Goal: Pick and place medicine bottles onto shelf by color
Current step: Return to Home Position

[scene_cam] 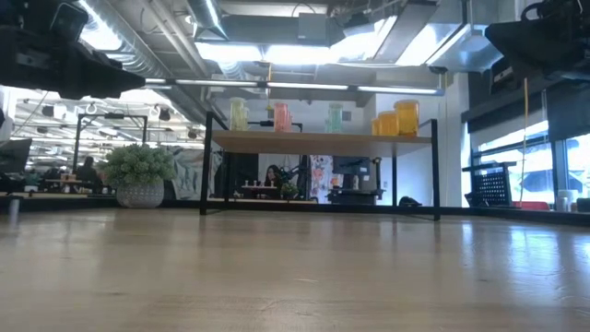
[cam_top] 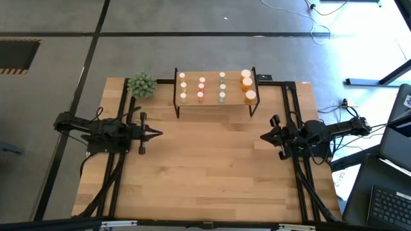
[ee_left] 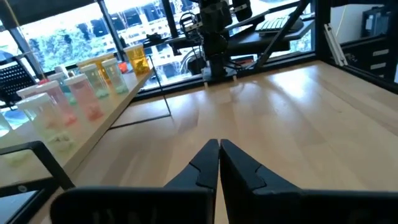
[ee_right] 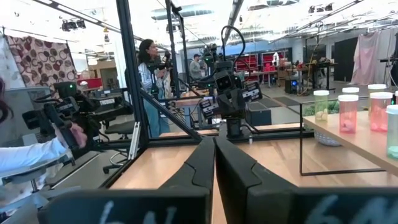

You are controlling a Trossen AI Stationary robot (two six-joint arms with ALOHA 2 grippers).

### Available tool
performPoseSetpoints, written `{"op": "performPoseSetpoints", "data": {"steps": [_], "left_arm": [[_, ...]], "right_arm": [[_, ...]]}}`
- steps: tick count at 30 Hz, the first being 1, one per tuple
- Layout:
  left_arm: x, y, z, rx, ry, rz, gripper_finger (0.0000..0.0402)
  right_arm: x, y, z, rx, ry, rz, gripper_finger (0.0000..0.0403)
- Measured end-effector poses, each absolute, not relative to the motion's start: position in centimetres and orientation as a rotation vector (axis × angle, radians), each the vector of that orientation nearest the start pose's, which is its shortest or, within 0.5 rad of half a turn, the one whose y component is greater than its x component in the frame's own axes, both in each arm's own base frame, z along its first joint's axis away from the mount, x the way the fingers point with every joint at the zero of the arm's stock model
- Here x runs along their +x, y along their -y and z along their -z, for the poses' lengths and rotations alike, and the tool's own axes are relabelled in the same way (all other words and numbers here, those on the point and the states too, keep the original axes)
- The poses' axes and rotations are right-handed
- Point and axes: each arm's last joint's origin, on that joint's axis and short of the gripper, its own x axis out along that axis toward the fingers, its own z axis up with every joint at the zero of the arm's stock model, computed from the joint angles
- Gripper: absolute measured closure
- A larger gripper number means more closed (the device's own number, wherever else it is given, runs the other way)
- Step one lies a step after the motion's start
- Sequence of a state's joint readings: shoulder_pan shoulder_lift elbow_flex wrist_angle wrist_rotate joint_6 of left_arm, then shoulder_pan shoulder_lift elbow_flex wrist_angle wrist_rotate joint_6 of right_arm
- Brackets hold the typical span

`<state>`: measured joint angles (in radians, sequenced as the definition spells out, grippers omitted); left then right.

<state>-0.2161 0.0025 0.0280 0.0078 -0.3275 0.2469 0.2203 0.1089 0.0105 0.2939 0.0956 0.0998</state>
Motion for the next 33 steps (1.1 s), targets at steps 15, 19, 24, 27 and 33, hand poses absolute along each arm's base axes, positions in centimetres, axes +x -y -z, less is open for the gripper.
{"op": "performPoseSetpoints", "data": {"steps": [15, 19, 24, 27, 33], "left_arm": [[9.43, 1.10, -17.35, 0.236, 0.018, -0.122, 0.0371], [9.43, 1.10, -17.35, 0.236, 0.018, -0.122, 0.0373], [9.43, 1.10, -17.35, 0.236, 0.018, -0.123, 0.0382], [9.43, 1.10, -17.35, 0.236, 0.018, -0.123, 0.0386], [9.43, 1.09, -17.34, 0.236, 0.017, -0.123, 0.0394]], "right_arm": [[10.02, -1.96, -18.65, 0.127, 0.186, -0.135, 0.0385], [10.01, -1.96, -18.66, 0.127, 0.186, -0.135, 0.0385], [10.01, -1.96, -18.67, 0.127, 0.187, -0.135, 0.0385], [10.01, -1.96, -18.67, 0.127, 0.187, -0.135, 0.0385], [10.01, -1.96, -18.67, 0.127, 0.187, -0.135, 0.0385]]}}
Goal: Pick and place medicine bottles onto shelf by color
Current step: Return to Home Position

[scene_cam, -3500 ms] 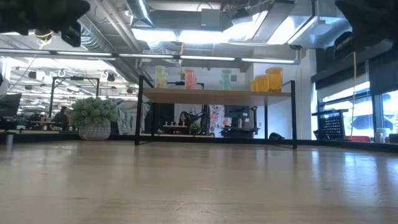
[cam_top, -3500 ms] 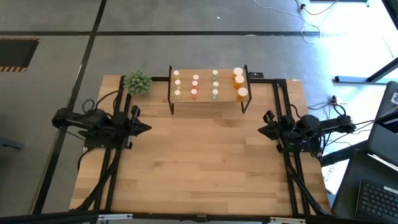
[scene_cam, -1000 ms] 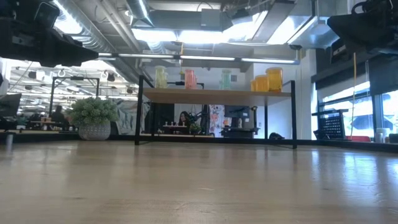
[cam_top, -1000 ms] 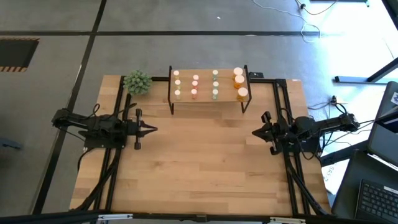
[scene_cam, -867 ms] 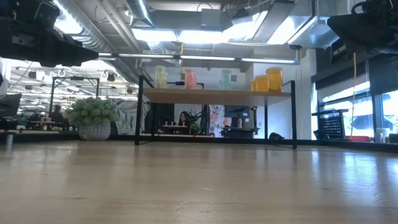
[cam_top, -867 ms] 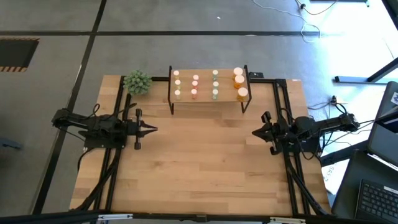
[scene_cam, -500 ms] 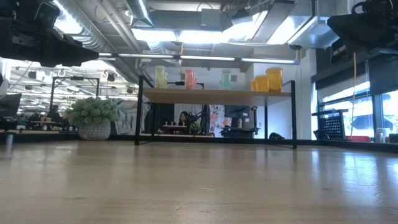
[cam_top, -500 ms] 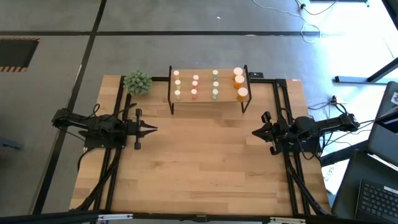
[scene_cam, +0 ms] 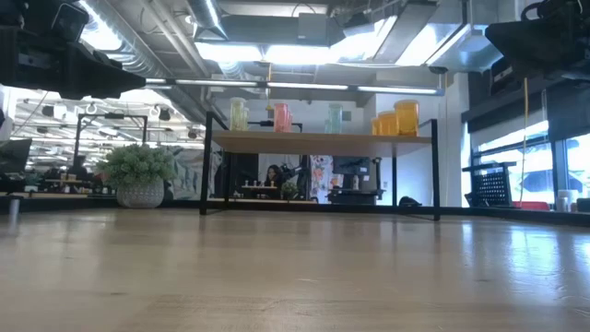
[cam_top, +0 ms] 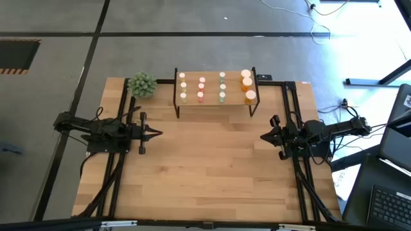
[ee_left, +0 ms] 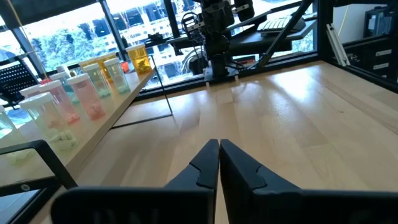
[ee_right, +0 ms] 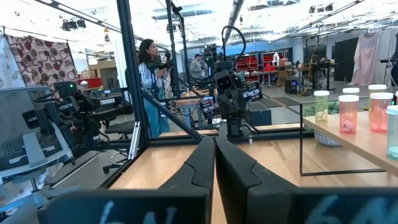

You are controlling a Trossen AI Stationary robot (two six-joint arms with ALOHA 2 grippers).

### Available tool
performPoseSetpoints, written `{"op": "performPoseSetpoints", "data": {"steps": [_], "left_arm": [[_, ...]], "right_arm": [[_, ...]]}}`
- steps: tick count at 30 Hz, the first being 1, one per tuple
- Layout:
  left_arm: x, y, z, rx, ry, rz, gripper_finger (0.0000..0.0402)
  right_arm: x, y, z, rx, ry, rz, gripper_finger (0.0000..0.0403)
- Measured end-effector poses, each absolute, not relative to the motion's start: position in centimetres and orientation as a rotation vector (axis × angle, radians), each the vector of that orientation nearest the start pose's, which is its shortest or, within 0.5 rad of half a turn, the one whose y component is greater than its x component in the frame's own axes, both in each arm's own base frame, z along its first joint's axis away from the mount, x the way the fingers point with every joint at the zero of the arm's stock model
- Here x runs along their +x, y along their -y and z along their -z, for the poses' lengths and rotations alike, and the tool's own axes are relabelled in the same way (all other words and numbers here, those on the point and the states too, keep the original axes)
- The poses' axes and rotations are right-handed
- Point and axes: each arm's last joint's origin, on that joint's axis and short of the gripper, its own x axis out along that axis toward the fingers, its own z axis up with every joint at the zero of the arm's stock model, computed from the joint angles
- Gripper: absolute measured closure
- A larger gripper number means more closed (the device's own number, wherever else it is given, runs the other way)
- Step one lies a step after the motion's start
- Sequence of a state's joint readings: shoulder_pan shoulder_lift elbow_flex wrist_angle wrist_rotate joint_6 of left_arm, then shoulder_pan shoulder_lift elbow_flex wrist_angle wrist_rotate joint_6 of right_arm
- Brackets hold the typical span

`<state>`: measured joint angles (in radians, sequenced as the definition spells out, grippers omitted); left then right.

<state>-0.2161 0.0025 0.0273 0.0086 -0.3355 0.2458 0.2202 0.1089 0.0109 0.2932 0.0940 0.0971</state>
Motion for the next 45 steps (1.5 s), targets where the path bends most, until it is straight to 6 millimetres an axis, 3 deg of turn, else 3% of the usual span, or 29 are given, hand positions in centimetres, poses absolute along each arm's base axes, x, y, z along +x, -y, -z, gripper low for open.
{"op": "performPoseSetpoints", "data": {"steps": [10, 29, 45], "left_arm": [[9.43, 1.09, -17.34, 0.236, 0.017, -0.123, 0.0400], [9.43, 1.09, -17.33, 0.237, 0.017, -0.123, 0.0371], [9.43, 1.09, -17.33, 0.237, 0.017, -0.123, 0.0390]], "right_arm": [[10.01, -1.96, -18.68, 0.127, 0.187, -0.135, 0.0385], [10.01, -1.96, -18.68, 0.127, 0.187, -0.135, 0.0385], [10.01, -1.96, -18.68, 0.127, 0.187, -0.135, 0.0385]]}}
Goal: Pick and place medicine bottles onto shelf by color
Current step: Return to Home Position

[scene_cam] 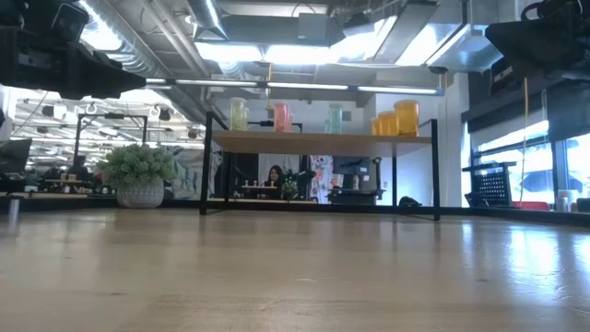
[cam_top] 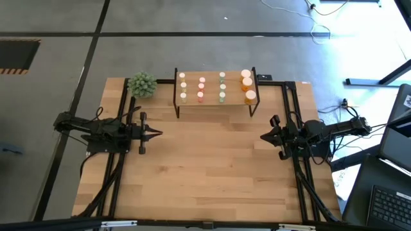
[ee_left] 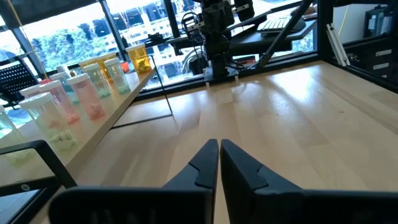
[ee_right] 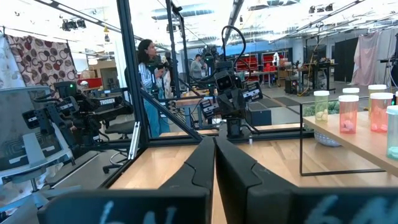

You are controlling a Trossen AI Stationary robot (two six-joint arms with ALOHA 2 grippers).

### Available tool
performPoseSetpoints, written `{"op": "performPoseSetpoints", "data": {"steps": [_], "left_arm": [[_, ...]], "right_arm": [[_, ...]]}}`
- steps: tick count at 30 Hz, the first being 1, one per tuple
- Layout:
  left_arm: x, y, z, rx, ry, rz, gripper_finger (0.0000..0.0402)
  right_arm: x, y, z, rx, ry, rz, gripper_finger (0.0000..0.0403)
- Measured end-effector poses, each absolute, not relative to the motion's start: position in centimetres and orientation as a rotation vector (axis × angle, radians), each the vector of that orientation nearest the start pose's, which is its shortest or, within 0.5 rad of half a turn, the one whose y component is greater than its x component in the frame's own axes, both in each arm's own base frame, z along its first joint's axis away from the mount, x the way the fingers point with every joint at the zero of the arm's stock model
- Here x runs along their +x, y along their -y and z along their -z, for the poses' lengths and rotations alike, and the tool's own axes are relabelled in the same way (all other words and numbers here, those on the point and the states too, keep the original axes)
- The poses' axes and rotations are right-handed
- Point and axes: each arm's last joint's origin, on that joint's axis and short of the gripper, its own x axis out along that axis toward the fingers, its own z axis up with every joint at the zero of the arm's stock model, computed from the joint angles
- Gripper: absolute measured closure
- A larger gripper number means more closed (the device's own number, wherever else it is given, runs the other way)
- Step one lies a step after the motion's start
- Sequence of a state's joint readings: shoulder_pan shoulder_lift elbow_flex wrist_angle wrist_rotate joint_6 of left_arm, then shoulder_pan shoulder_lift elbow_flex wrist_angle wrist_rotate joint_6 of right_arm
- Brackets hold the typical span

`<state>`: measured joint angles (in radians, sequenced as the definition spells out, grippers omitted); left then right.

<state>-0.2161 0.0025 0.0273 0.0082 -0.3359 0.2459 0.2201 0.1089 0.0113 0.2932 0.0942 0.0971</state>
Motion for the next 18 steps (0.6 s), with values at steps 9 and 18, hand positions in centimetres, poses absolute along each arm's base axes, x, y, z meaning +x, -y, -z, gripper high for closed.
{"op": "performPoseSetpoints", "data": {"steps": [9, 18], "left_arm": [[9.43, 1.10, -17.33, 0.237, 0.017, -0.123, 0.0392], [9.43, 1.09, -17.33, 0.237, 0.017, -0.123, 0.0376]], "right_arm": [[10.01, -1.96, -18.68, 0.128, 0.187, -0.135, 0.0385], [10.01, -1.96, -18.68, 0.128, 0.187, -0.134, 0.0385]]}}
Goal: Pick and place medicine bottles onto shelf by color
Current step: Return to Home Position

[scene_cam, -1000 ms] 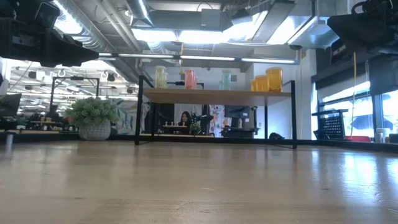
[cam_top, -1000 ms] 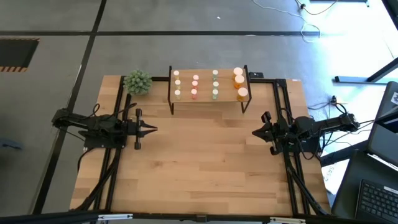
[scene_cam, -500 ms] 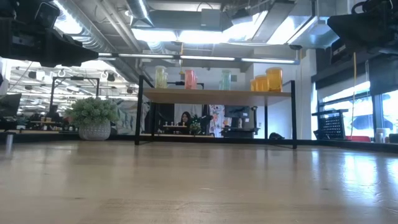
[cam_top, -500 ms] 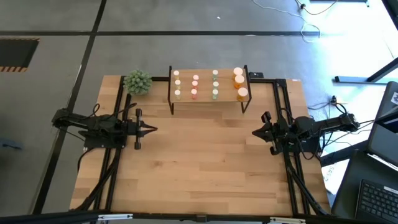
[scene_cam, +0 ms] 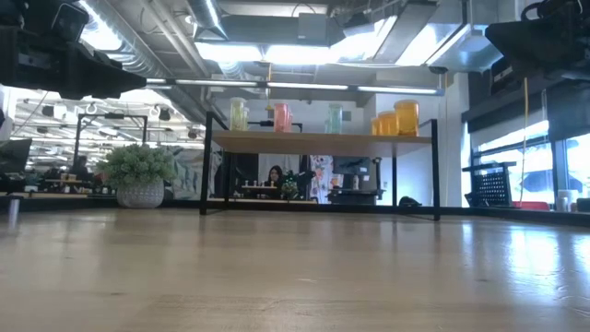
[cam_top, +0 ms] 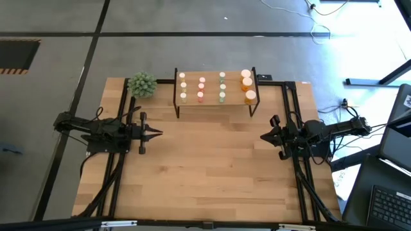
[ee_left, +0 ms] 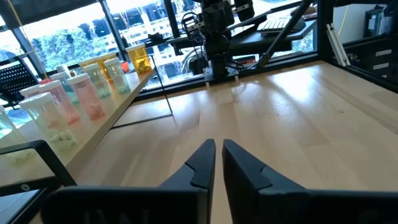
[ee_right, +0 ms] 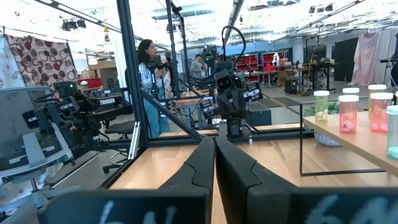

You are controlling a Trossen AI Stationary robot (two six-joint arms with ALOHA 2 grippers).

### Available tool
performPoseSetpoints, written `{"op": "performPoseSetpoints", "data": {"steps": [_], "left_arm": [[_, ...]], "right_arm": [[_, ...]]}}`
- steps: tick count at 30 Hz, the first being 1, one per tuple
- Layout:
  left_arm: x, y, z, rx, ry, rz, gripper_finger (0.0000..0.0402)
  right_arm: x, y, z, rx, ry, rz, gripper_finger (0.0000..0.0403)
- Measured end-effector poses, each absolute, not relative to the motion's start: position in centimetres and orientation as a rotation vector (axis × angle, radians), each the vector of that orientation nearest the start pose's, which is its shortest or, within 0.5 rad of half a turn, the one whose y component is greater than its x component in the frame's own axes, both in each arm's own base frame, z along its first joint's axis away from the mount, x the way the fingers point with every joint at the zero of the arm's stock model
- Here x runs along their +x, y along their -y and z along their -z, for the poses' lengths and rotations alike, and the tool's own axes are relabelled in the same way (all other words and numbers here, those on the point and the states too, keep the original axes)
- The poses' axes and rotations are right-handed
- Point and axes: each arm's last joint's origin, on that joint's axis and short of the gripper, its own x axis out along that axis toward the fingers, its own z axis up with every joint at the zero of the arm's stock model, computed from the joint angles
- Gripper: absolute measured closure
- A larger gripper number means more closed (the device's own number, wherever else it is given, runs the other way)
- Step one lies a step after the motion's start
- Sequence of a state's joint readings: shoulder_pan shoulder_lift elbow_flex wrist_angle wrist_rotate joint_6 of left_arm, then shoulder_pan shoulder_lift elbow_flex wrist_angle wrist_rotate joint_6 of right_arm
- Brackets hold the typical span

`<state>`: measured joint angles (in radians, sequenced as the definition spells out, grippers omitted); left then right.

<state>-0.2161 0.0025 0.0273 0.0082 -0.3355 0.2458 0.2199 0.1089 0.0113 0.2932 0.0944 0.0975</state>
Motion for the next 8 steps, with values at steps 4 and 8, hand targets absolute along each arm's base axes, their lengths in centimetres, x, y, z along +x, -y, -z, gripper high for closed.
{"op": "performPoseSetpoints", "data": {"steps": [4, 8], "left_arm": [[9.43, 1.09, -17.33, 0.236, 0.017, -0.123, 0.0372], [9.43, 1.09, -17.33, 0.237, 0.017, -0.123, 0.0371]], "right_arm": [[10.01, -1.96, -18.68, 0.127, 0.187, -0.135, 0.0385], [10.01, -1.96, -18.68, 0.127, 0.187, -0.135, 0.0385]]}}
